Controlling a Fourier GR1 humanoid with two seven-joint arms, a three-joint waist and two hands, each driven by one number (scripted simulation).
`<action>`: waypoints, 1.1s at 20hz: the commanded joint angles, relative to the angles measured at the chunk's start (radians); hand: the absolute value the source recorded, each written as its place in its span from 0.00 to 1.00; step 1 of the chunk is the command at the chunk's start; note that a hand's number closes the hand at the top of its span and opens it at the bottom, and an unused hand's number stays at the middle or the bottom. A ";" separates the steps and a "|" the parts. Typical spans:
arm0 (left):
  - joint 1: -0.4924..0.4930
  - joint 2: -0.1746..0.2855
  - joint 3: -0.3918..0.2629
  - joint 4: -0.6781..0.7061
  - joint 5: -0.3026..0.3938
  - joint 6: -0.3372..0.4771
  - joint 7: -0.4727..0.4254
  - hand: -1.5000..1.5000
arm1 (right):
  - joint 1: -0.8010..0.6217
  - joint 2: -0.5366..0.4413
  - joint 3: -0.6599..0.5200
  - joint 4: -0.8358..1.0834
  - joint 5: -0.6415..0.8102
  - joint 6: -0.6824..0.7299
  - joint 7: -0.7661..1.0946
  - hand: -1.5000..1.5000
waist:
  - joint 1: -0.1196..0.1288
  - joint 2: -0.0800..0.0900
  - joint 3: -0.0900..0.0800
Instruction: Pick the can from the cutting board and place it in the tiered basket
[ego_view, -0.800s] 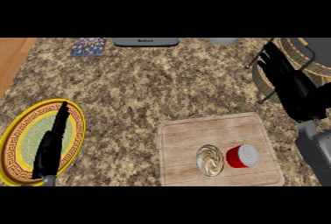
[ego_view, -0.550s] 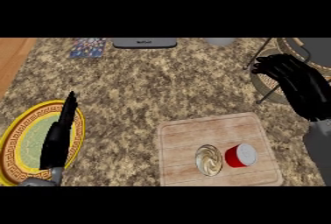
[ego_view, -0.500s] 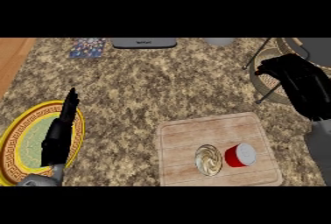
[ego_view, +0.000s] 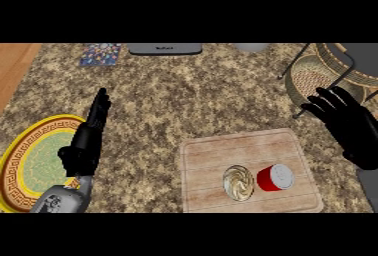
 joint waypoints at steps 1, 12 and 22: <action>-0.029 -0.040 -0.029 -0.002 -0.027 0.026 0.027 0.50 | 0.040 -0.131 -0.081 0.089 -0.132 0.343 0.016 0.00 | 0.000 -0.004 -0.003; -0.012 -0.026 -0.013 -0.005 -0.023 0.019 0.048 0.50 | -0.080 -0.471 -0.323 -0.230 0.387 0.495 -0.036 0.00 | -0.027 -0.022 -0.006; -0.032 -0.020 0.024 0.008 0.007 -0.037 0.040 0.50 | -0.013 -0.360 -0.305 -0.706 0.807 0.415 0.004 0.00 | 0.000 -0.010 -0.006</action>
